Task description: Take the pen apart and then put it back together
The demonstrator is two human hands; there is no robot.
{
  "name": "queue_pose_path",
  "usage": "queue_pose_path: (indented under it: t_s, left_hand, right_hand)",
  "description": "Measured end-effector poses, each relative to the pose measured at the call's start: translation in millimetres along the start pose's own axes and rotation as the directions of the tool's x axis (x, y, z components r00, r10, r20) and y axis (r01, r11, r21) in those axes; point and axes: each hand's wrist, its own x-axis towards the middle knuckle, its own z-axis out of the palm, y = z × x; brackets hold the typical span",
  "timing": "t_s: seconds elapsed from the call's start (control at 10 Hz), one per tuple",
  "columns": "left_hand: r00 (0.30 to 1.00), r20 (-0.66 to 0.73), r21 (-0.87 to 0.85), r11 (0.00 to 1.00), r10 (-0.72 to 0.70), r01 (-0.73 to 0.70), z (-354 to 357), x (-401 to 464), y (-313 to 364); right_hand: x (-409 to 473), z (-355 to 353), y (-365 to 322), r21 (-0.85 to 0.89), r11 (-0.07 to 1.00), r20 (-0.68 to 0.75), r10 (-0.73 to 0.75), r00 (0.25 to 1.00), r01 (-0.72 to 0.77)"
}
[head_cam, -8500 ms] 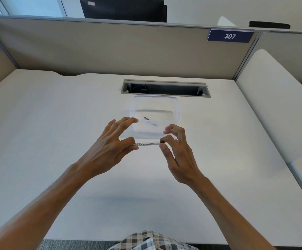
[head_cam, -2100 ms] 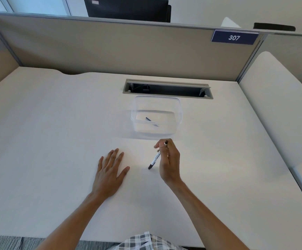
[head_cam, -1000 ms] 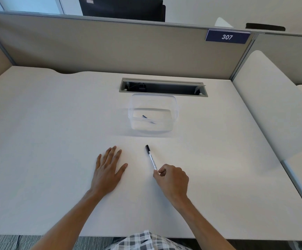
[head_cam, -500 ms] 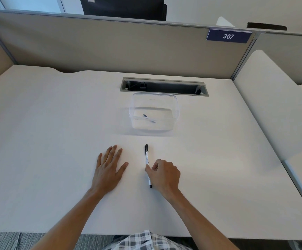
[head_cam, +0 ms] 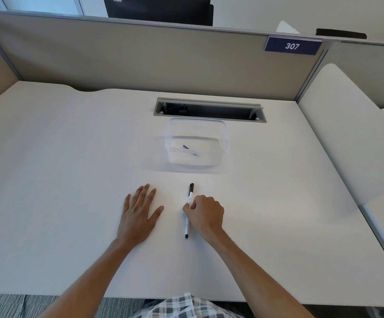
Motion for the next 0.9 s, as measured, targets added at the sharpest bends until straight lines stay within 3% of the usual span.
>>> queue_pose_path:
  t_s: [0.9]
  left_hand:
    - [1.000,0.022,0.015,1.000,0.012,-0.013,1.1,-1.8,0.6]
  right_hand:
    - [-1.4,-6.4,0.9,0.122,0.992,0.005,0.026,1.000,-0.026]
